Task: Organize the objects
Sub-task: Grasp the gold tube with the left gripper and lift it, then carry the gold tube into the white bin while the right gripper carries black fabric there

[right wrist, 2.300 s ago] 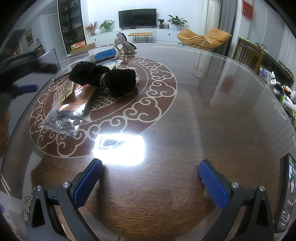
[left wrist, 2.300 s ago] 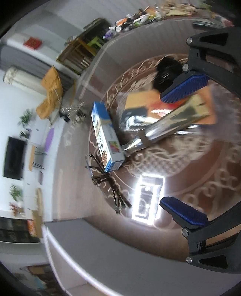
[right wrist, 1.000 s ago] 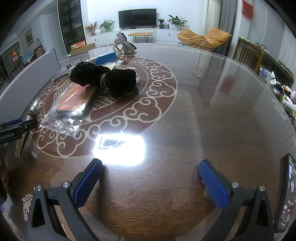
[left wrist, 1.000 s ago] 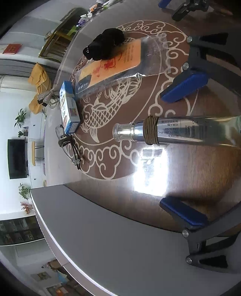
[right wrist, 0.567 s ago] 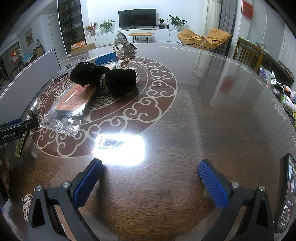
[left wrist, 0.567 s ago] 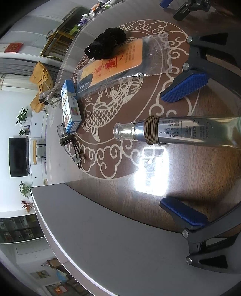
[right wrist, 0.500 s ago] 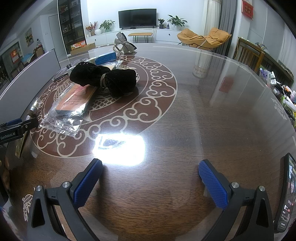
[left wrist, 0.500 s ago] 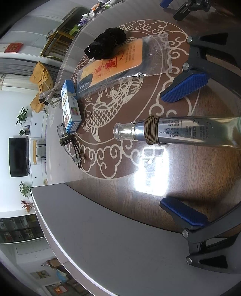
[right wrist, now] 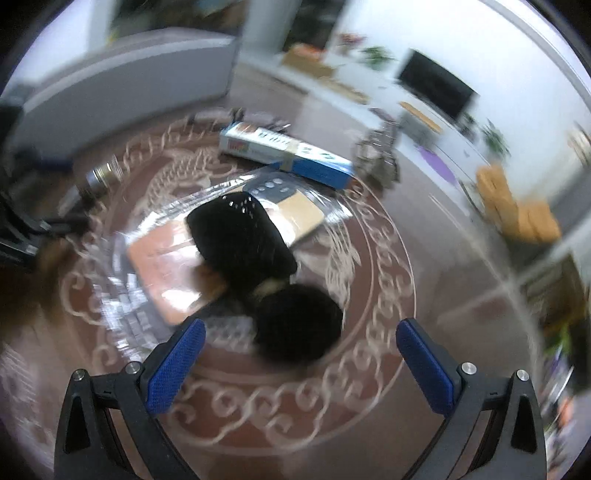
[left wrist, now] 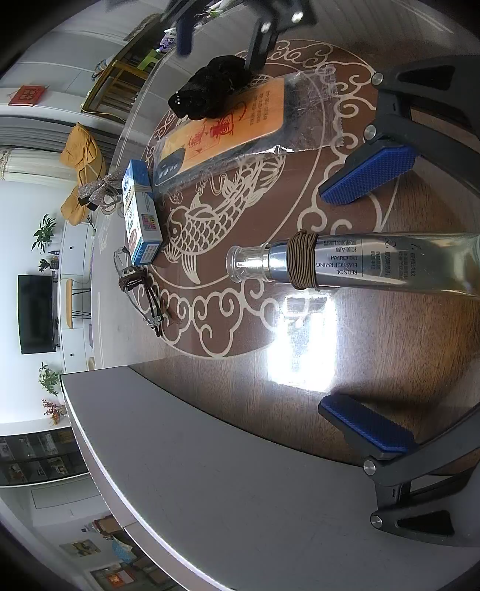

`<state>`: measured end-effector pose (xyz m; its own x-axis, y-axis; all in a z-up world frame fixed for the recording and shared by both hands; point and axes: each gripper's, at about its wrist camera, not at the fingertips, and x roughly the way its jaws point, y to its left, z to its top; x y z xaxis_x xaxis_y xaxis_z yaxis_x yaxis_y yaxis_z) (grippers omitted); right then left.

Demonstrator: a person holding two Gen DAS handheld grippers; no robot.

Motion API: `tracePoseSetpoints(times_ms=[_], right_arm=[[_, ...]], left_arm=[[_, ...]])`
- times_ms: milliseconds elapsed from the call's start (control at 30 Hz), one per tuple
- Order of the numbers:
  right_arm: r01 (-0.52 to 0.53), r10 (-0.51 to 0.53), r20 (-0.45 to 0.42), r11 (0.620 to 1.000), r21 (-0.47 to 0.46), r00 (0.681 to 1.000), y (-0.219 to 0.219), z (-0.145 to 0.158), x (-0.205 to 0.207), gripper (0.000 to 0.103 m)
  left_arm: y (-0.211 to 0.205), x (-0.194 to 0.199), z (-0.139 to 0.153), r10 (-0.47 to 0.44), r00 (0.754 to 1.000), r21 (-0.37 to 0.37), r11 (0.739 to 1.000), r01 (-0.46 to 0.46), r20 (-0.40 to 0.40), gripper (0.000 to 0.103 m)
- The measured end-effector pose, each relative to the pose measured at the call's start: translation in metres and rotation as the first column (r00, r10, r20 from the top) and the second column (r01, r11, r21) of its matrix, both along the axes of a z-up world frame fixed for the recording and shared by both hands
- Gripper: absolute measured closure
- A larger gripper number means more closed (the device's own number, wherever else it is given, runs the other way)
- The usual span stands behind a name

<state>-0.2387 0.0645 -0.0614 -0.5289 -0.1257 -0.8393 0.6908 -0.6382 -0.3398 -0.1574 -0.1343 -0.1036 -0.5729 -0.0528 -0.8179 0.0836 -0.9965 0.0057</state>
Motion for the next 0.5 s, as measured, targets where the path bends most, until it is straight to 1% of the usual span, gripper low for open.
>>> tracePoseSetpoints(times_ms=[33, 67, 100, 133, 167, 200, 233, 267, 333, 367, 400, 433, 467, 500], right_arm=[[-0.015, 0.015, 0.019, 1.000, 0.007, 1.000, -0.005, -0.003, -0.006, 0.006], [-0.016, 0.016, 0.045, 1.000, -0.008, 0.999, -0.006, -0.005, -0.011, 0.010], [0.006, -0.001, 0.086, 0.998, -0.056, 0.996, -0.007, -0.003, -0.019, 0.022], [0.038, -0.027, 0.126, 0.995, -0.087, 0.992, -0.005, -0.003, -0.025, 0.050], [0.096, -0.071, 0.176, 0.986, -0.139, 0.982, 0.000, -0.001, -0.031, 0.061], [0.147, -0.114, 0.190, 0.975, -0.166, 0.975, 0.004, 0.002, -0.033, 0.065], [0.205, -0.166, 0.204, 0.960, -0.188, 0.965, 0.012, 0.003, -0.034, 0.065], [0.282, -0.231, 0.238, 0.937, -0.207, 0.943, 0.023, 0.003, -0.033, 0.065], [0.418, -0.332, 0.331, 0.877, -0.236, 0.883, 0.046, 0.003, -0.026, 0.065], [0.490, -0.378, 0.389, 0.837, -0.244, 0.840, 0.060, 0.003, -0.018, 0.065], [0.538, -0.401, 0.438, 0.804, -0.252, 0.804, 0.072, 0.003, -0.008, 0.065], [0.560, -0.404, 0.468, 0.786, -0.262, 0.786, 0.079, 0.004, 0.002, 0.065], [0.572, -0.402, 0.488, 0.774, -0.271, 0.775, 0.087, 0.005, 0.015, 0.065], [0.576, -0.405, 0.490, 0.772, -0.268, 0.772, 0.093, 0.007, 0.028, 0.065]], left_arm=[[0.000, 0.000, 0.000, 0.000, 1.000, 0.000, 1.000, 0.000, 0.000, 0.000], [0.000, 0.000, 0.000, 0.000, 1.000, 0.000, 1.000, 0.000, 0.000, 0.000], [0.000, 0.000, 0.000, 0.000, 1.000, 0.000, 1.000, 0.000, 0.000, 0.000], [0.000, 0.000, 0.000, 0.000, 1.000, 0.000, 1.000, 0.000, 0.000, 0.000], [0.000, 0.000, 0.000, 0.000, 1.000, 0.000, 1.000, 0.000, 0.000, 0.000], [0.000, 0.000, 0.000, 0.000, 1.000, 0.000, 1.000, 0.000, 0.000, 0.000], [0.000, 0.000, 0.000, 0.000, 1.000, 0.000, 1.000, 0.000, 0.000, 0.000], [0.000, 0.000, 0.000, 0.000, 1.000, 0.000, 1.000, 0.000, 0.000, 0.000], [0.000, 0.000, 0.000, 0.000, 1.000, 0.000, 1.000, 0.000, 0.000, 0.000], [0.000, 0.000, 0.000, 0.000, 1.000, 0.000, 1.000, 0.000, -0.001, 0.000], [0.000, 0.000, 0.000, 0.000, 1.000, 0.000, 1.000, 0.000, -0.001, 0.000], [0.000, 0.000, 0.000, -0.001, 1.000, 0.000, 1.000, 0.001, 0.000, 0.000], [0.000, 0.001, 0.000, -0.002, 1.000, 0.000, 1.000, 0.002, 0.001, 0.000], [0.000, 0.001, 0.000, -0.004, 1.000, 0.002, 1.000, 0.004, 0.004, 0.000]])
